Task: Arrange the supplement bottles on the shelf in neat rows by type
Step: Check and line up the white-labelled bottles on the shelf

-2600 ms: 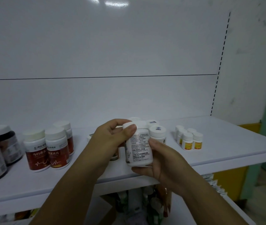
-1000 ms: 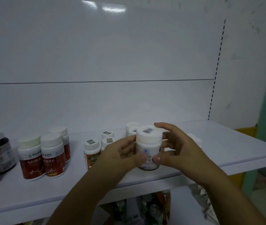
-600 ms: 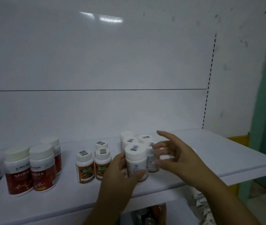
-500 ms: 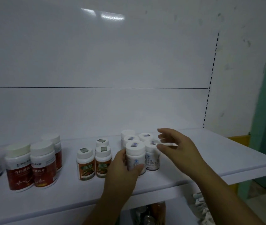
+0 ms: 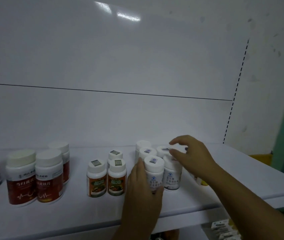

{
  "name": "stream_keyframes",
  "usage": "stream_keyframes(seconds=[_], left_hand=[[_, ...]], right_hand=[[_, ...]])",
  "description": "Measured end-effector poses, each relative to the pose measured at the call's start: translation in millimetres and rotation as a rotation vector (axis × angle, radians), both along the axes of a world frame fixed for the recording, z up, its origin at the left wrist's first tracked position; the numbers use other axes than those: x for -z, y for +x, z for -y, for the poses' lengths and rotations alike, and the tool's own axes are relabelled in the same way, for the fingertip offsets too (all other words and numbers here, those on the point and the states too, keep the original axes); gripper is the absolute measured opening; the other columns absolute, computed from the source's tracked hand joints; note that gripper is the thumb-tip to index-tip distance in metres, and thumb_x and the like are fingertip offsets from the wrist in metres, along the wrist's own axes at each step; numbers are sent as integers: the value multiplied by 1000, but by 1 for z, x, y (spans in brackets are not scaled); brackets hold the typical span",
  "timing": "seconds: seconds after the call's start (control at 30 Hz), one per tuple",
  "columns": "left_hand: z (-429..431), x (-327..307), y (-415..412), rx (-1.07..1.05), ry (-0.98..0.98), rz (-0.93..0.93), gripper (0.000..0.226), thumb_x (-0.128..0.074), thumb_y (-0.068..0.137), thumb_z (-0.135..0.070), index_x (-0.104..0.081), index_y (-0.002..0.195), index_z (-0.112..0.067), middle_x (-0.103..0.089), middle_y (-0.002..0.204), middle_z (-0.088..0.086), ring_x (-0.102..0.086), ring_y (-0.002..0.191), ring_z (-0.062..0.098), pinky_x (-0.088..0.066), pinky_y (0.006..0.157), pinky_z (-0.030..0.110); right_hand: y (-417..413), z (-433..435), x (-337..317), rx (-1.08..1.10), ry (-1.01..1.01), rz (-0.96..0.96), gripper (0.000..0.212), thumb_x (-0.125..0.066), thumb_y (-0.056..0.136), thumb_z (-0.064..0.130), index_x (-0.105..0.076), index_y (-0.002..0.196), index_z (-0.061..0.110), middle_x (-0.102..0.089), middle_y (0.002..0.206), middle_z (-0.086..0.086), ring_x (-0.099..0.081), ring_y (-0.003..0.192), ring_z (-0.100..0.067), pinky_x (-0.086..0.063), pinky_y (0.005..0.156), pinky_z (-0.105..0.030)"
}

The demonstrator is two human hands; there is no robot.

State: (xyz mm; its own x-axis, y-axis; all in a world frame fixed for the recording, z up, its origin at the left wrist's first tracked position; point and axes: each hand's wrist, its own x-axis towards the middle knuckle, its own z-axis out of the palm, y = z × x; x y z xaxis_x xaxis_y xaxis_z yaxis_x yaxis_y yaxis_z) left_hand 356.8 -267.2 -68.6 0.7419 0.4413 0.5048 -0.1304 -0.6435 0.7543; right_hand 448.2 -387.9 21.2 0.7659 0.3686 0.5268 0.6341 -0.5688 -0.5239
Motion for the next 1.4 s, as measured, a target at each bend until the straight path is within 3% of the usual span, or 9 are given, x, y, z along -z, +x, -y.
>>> stream_keyframes(seconds=[0.17, 0.33, 0.53, 0.67, 0.77, 0.87, 1.03, 1.27, 1.4], left_hand=[[-5, 0, 5, 30, 63, -12, 86, -65, 82, -27, -5, 145, -24, -19, 154, -3, -19, 142, 12, -13, 112, 20], [0, 0, -1, 38, 47, 3, 83, -62, 84, -22, -9, 147, -21, -20, 154, -7, -19, 141, 9, -18, 115, 24], [-1, 1, -7, 30, 49, 88, 88, -64, 81, -23, -7, 148, -24, -17, 155, -7, -16, 143, 11, -18, 117, 29], [-4, 3, -16, 160, 54, 325, 75, -55, 79, -26, -19, 144, -37, -31, 151, -6, -30, 139, 16, -31, 113, 36], [-2, -26, -42, 268, -333, 331, 51, -53, 82, -28, -39, 131, -38, -44, 137, -13, -37, 134, 13, -32, 111, 37], [0, -70, -58, 372, -1033, 92, 38, -45, 94, -27, -47, 129, -11, -52, 134, 15, -46, 127, 33, -37, 103, 46], [-12, -89, -75, 799, -1617, -153, 56, -53, 69, -41, -59, 105, 2, -70, 87, 29, -69, 67, 42, -56, 55, 47], [-16, -76, -81, 542, -1298, 46, 41, -64, 63, -18, -61, 102, -4, -72, 91, 20, -67, 84, 36, -58, 51, 36], [-14, -69, -77, 381, -1100, 134, 42, -67, 66, -8, -56, 106, -16, -64, 111, 9, -63, 99, 30, -60, 59, 37]], right_hand=[[32, -36, -32, -76, -120, -460, 42, -72, 78, 15, -60, 117, 20, -53, 130, -6, -51, 102, -16, -42, 82, -25], [39, -47, -31, -11, -298, -533, 44, -75, 73, 10, -62, 115, 15, -59, 118, -7, -56, 102, -22, -51, 86, -30], [40, -24, -45, 76, 164, -286, 38, -79, 72, 22, -64, 105, 11, -61, 106, -7, -58, 90, -21, -47, 60, -24], [14, 5, -65, -61, 458, -323, 35, -71, 79, 32, -65, 104, 9, -66, 103, -8, -64, 95, -24, -56, 76, -33], [-20, 15, -69, -290, 466, -406, 41, -64, 72, 42, -67, 97, 10, -68, 96, -7, -65, 92, -22, -57, 73, -31], [-44, 13, -64, -450, 400, -471, 39, -62, 68, 43, -68, 93, 13, -69, 86, -2, -66, 81, -16, -56, 67, -25], [-67, 1, -53, -550, 305, -426, 34, -69, 68, 48, -70, 91, 22, -71, 93, -2, -68, 86, -21, -56, 71, -30], [-91, -6, -51, -421, 104, -465, 68, -38, 67, 69, -55, 107, 17, -65, 103, -2, -63, 97, -20, -56, 81, -33], [-91, -12, -49, -425, 156, -485, 65, -52, 62, 64, -61, 104, 14, -70, 95, -2, -67, 88, -17, -57, 76, -31]])
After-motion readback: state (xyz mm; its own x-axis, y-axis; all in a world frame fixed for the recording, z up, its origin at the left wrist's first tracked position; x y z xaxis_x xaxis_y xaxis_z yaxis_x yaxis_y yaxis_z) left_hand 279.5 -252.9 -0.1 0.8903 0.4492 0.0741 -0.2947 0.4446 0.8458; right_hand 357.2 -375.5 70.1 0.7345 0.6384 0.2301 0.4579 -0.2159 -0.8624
